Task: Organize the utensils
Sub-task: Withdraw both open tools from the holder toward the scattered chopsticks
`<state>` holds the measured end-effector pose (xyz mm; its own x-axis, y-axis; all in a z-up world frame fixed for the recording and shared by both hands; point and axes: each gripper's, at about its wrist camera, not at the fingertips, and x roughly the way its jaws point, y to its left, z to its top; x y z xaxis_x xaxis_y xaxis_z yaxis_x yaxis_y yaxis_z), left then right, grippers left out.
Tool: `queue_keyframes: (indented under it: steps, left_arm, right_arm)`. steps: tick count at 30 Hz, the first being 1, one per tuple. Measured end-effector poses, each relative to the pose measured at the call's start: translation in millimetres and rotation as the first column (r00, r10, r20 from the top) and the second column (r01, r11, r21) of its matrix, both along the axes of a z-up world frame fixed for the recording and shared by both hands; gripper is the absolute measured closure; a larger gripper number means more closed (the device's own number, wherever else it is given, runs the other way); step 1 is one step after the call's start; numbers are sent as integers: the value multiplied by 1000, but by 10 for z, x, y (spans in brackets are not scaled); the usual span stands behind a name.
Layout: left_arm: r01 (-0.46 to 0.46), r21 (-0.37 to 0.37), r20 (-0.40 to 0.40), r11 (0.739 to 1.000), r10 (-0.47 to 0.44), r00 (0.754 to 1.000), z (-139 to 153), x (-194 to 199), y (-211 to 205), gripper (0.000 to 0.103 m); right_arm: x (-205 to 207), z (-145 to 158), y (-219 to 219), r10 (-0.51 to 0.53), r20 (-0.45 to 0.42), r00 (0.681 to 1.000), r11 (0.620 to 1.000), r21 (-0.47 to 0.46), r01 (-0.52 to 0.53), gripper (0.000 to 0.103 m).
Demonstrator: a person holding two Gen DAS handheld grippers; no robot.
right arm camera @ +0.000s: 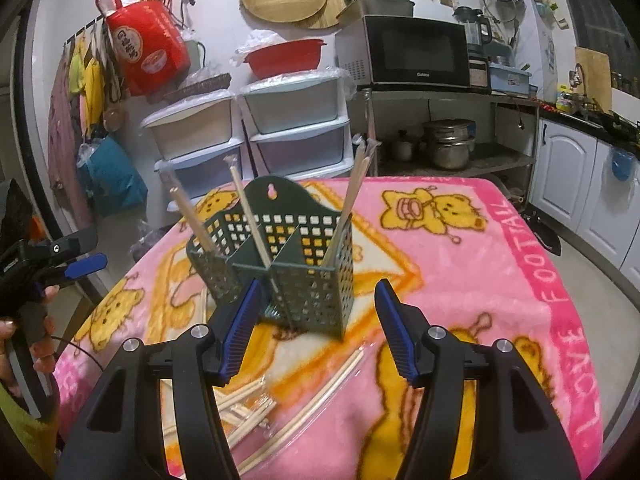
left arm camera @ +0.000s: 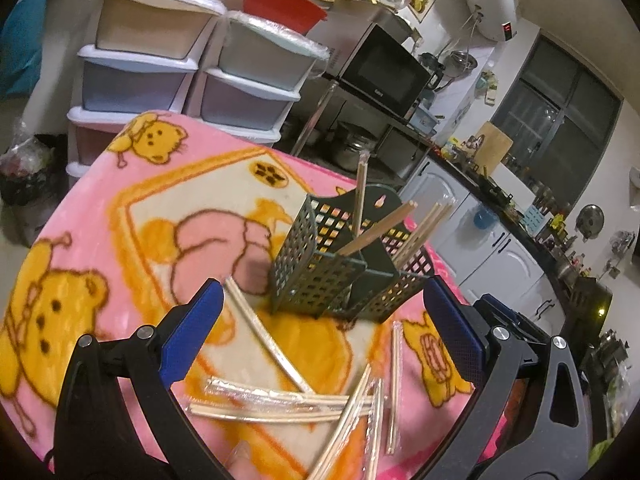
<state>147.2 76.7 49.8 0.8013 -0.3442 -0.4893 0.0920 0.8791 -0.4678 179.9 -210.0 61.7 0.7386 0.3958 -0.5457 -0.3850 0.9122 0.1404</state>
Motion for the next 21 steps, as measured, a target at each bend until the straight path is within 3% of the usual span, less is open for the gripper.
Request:
queue_keyframes:
  steps: [21]
  left_arm:
    - [1, 16, -153, 1000, 1, 988, -584, -145, 62, 11]
  right_arm:
    - [-102, -422, 164, 80, -117, 990, 996, -31, -84, 46]
